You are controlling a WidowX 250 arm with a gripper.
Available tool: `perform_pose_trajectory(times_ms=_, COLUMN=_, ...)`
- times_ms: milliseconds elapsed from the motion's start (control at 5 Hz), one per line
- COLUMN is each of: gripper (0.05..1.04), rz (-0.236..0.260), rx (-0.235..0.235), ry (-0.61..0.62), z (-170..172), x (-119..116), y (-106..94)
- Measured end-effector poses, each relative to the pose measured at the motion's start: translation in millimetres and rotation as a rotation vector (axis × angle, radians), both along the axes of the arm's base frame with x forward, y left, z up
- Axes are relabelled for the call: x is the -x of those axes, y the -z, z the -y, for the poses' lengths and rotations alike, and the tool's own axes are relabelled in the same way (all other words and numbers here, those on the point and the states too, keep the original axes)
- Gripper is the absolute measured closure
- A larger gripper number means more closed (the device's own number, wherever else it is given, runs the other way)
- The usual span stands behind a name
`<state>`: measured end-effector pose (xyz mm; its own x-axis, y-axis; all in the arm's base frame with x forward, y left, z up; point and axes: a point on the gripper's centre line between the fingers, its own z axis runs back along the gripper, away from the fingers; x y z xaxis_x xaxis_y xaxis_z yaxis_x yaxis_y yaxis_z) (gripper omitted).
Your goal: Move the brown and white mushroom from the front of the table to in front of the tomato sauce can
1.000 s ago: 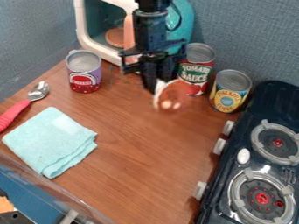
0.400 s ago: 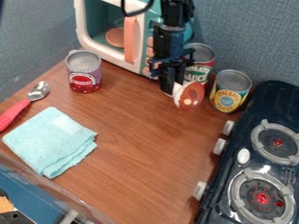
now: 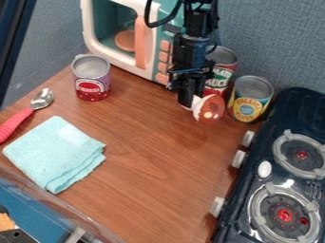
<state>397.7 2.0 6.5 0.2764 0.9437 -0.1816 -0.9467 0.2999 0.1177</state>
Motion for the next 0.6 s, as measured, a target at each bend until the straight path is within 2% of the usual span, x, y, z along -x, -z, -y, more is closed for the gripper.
perform_pose_trajectory(times_ms=200, gripper=0.833, rz=0.002, rx=-0.012, ry=0.001, z=-1.4, x=6.9, y=3.6)
perform_pose_trajectory(times_ms=600, gripper=0.247, rz=-0.023, rx=-0.043, ry=0.035, z=4.6, x=23.1, y=6.4)
